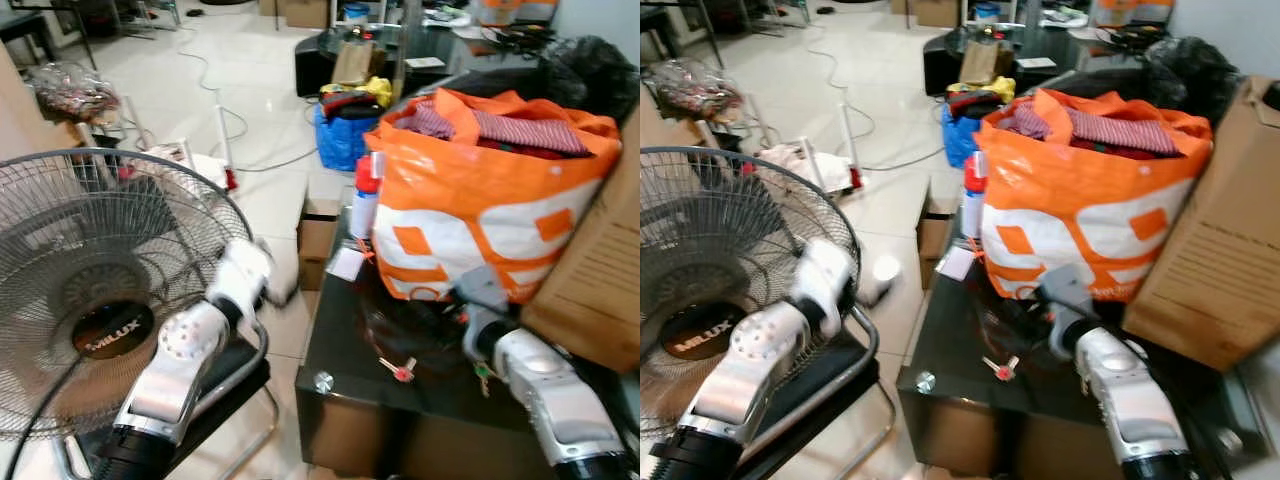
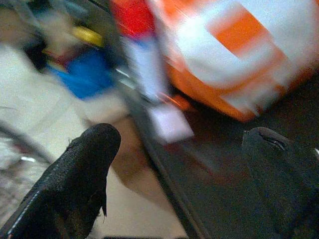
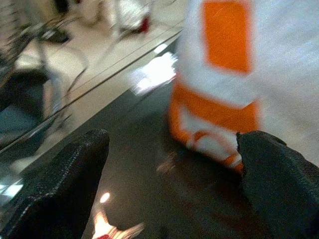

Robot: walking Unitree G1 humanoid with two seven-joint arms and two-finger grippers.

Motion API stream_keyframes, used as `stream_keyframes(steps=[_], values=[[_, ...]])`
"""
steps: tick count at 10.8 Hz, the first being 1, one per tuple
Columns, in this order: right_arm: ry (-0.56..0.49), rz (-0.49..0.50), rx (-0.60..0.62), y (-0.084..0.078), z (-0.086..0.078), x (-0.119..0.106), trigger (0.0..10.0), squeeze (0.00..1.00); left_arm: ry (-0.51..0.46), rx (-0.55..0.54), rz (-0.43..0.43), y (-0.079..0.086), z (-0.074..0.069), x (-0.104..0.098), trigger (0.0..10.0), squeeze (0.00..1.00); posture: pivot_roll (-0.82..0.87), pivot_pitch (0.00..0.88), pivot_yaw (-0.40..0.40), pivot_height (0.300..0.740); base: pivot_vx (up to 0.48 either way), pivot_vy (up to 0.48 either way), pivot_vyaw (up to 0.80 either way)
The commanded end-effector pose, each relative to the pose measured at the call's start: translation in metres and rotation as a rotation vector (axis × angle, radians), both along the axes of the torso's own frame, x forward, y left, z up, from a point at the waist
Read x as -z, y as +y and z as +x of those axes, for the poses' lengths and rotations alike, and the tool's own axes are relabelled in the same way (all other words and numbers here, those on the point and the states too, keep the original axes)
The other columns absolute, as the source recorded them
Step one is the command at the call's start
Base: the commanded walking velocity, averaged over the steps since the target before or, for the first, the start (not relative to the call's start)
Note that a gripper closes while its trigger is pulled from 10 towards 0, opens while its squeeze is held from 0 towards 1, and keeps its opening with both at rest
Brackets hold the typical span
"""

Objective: Hang keys on a hook

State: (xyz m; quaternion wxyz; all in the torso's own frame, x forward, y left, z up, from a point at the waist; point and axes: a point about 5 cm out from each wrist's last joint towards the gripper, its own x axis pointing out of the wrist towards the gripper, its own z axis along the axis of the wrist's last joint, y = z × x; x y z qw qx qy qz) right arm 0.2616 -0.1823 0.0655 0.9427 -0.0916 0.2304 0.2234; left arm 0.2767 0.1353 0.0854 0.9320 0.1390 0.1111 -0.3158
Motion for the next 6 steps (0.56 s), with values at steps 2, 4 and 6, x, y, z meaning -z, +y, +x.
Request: stream_keyframes(steps=[2, 4, 6], values=[[0.125, 0.01, -0.165, 0.013, -0.005, 0.015, 10.0, 0.0, 0.143, 0.171, 0.051, -0.008, -0.011, 0.016, 10.0, 0.0, -0.14, 0.0, 0.015, 0.74, 0.0, 0.0, 0.0], [0.193, -0.002, -0.221, 0.024, -0.009, 0.036, 10.0, 0.0, 0.195, 0.221, 0.081, -0.007, -0.023, 0.022, 10.0, 0.0, -0.13, 0.0, -0.007, 0.74, 0.0, 0.0, 0.0], [0.175, -0.004, -0.211, 0.035, -0.006, 0.047, 10.0, 0.0, 0.213, 0.216, 0.083, -0.003, -0.032, 0.022, 10.0, 0.0, -0.11, 0.0, -0.02, 0.74, 0.0, 0.0, 0.0]])
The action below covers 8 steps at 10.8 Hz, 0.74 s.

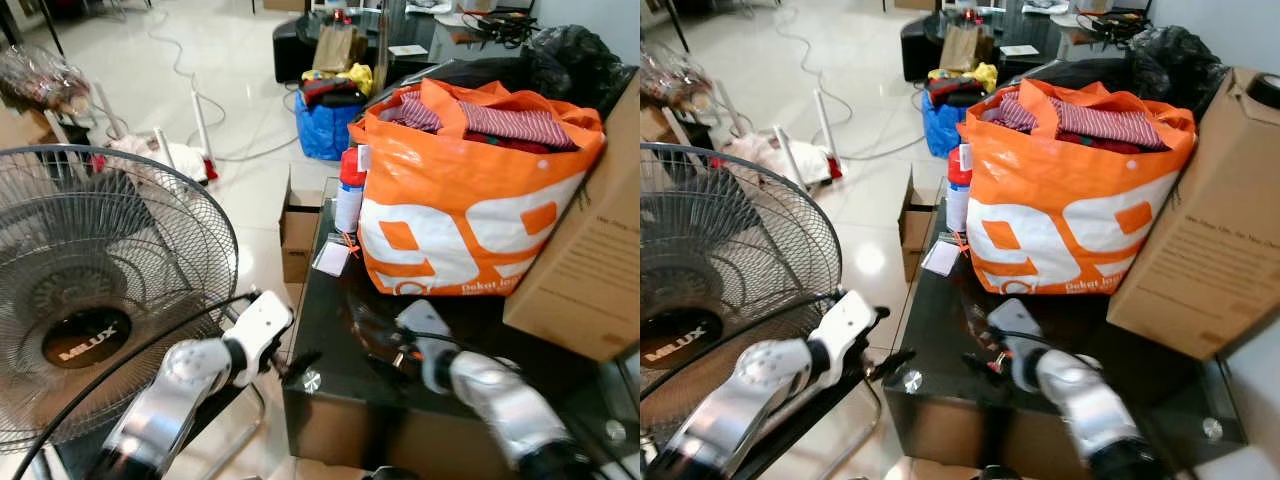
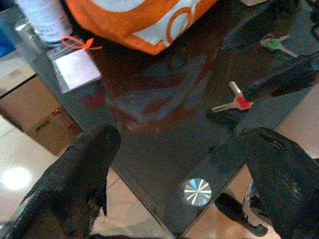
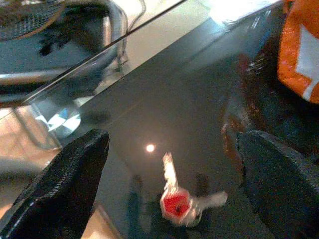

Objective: Hang keys on a hook

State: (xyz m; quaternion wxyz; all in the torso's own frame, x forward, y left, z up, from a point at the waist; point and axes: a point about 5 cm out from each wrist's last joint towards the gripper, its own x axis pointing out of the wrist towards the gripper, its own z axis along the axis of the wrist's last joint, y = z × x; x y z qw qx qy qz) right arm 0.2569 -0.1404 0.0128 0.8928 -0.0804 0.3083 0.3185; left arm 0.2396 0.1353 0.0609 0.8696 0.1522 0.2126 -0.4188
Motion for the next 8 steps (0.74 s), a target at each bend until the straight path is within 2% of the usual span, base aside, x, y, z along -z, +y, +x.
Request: stream_keyframes(steps=[1, 3, 5, 7, 8], values=[[0.008, -0.019, 0.052, -0.002, 0.003, 0.004, 10.0, 0.0, 0.001, -0.006, 0.01, 0.005, -0.002, -0.004, 10.0, 0.0, -0.08, 0.0, -0.021, 0.74, 0.0, 0.0, 0.0], [0.126, 0.063, 0.194, 0.003, 0.001, 0.017, 10.0, 0.0, 0.016, -0.003, 0.03, 0.012, -0.009, -0.004, 10.0, 0.0, -0.08, 0.0, -0.007, 0.74, 0.0, 0.0, 0.0], [0.133, -0.016, 0.243, 0.004, -0.002, 0.028, 10.0, 0.0, 0.026, 0.009, 0.038, 0.012, -0.013, -0.006, 10.0, 0.0, -0.08, 0.0, 0.004, 0.74, 0.0, 0.0, 0.0], [0.131, 0.074, 0.256, 0.002, -0.003, 0.019, 10.0, 0.0, 0.029, 0.017, 0.039, 0.011, -0.012, -0.007, 10.0, 0.0, -0.09, 0.0, 0.015, 0.74, 0.0, 0.0, 0.0], [0.127, 0.084, 0.25, -0.001, -0.005, 0.016, 10.0, 0.0, 0.029, 0.019, 0.038, 0.01, -0.011, -0.007, 10.0, 0.0, -0.1, 0.0, 0.016, 0.74, 0.0, 0.0, 0.0]])
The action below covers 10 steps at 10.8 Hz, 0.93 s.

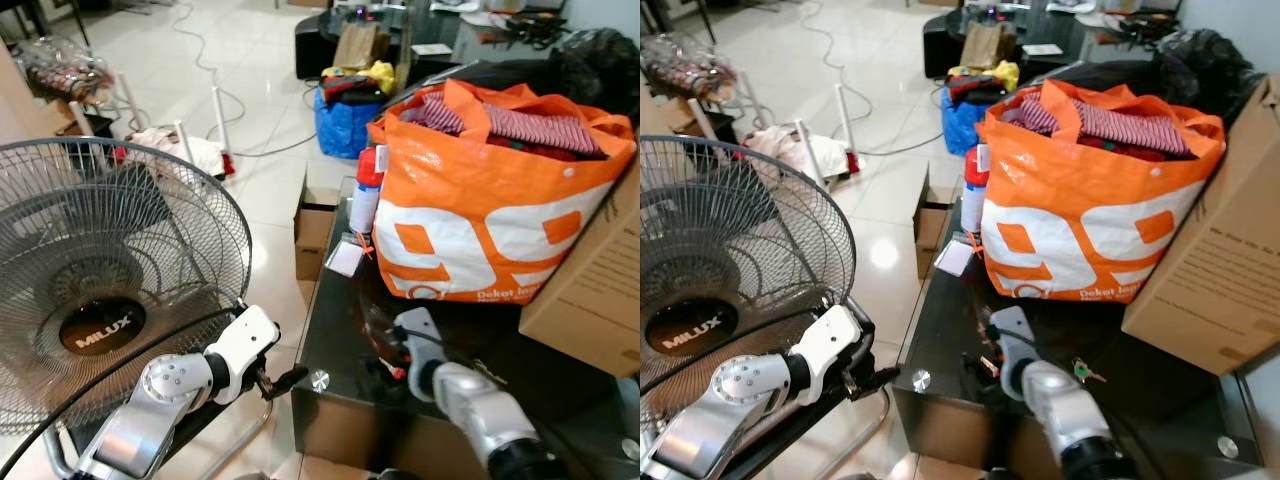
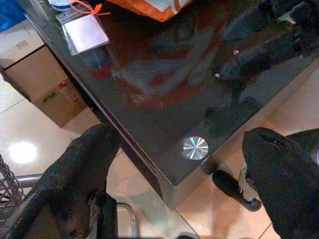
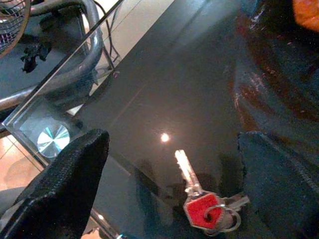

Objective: Hang keys on a hook

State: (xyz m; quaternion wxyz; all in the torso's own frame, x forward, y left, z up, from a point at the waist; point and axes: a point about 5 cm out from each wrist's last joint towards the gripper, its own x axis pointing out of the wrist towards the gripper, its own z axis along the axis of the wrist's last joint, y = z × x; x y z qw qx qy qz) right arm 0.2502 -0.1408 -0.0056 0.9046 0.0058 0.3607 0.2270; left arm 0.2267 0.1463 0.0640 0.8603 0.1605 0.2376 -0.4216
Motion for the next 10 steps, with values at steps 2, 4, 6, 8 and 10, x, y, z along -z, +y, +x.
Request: stream_keyframes(steps=[2, 4, 6, 8, 10], values=[[0.008, -0.037, -0.009, -0.013, -0.002, -0.001, 10.0, 0.0, -0.009, 0.019, -0.007, -0.005, 0.005, -0.003, 10.0, 0.0, -0.12, 0.0, 0.023, 0.74, 0.0, 0.0, 0.0], [0.026, -0.072, -0.003, -0.016, -0.003, 0.001, 3.6, 0.0, -0.012, 0.024, -0.008, -0.008, 0.006, -0.002, 10.0, 0.0, -0.12, 0.0, 0.018, 0.74, 0.0, 0.0, 0.0], [0.056, -0.066, -0.04, -0.011, -0.007, 0.005, 1.8, 0.0, -0.014, 0.02, -0.008, -0.007, 0.006, -0.003, 10.0, 0.0, -0.11, 0.0, 0.015, 0.74, 0.0, 0.0, 0.0], [0.068, -0.062, -0.048, -0.011, -0.01, 0.006, 2.5, 0.0, -0.015, 0.02, -0.008, -0.006, 0.007, -0.003, 10.0, 0.0, -0.11, 0.0, 0.019, 0.74, 0.0, 0.0, 0.0], [0.078, -0.073, -0.042, -0.015, -0.011, 0.007, 2.4, 0.0, -0.017, 0.022, -0.006, -0.007, 0.009, -0.003, 10.0, 0.0, -0.12, 0.0, 0.024, 0.74, 0.0, 0.0, 0.0]])
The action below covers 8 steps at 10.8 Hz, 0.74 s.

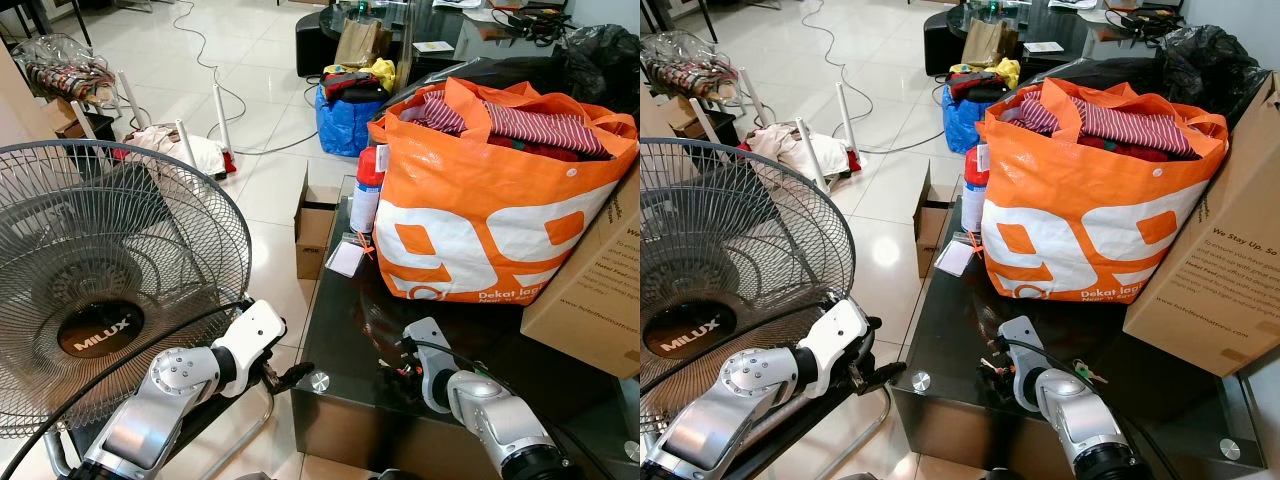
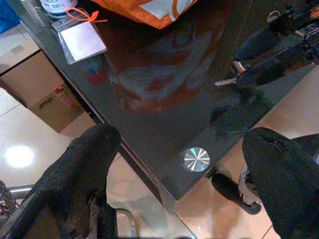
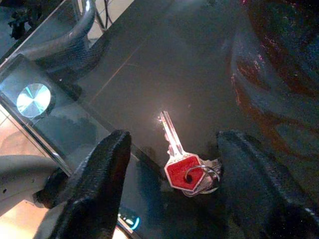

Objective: Hang keys on a hook

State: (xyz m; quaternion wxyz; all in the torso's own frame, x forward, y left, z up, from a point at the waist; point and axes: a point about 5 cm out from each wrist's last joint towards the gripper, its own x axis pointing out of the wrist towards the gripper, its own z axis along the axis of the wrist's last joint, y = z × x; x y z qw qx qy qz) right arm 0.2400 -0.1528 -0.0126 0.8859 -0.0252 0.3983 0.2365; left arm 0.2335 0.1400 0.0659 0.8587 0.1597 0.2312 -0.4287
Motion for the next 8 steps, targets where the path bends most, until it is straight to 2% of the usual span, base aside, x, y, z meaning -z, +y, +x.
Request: stream_keyframes(steps=[1, 5, 8], values=[[0.011, -0.008, 0.008, -0.0035, -0.0012, 0.0008, 2.4, 0.0, -0.011, 0.009, 0.004, -0.0006, 0.0024, -0.0017, 10.0, 0.0, -0.12, 0.0, 0.025, 0.74, 0.0, 0.0, 0.0], [0.024, -0.031, -0.001, -0.0045, -0.0041, 0.0052, 1.6, 0.0, -0.014, 0.013, 0.004, -0.0023, 0.0036, -0.0024, 10.0, 0.0, -0.12, 0.0, 0.025, 0.74, 0.0, 0.0, 0.0], [0.027, -0.042, -0.005, -0.0065, -0.0041, 0.0058, 1.5, 0.0, -0.015, 0.013, 0.002, -0.0028, 0.0039, -0.0025, 10.0, 0.0, -0.12, 0.0, 0.023, 0.74, 0.0, 0.0, 0.0]])
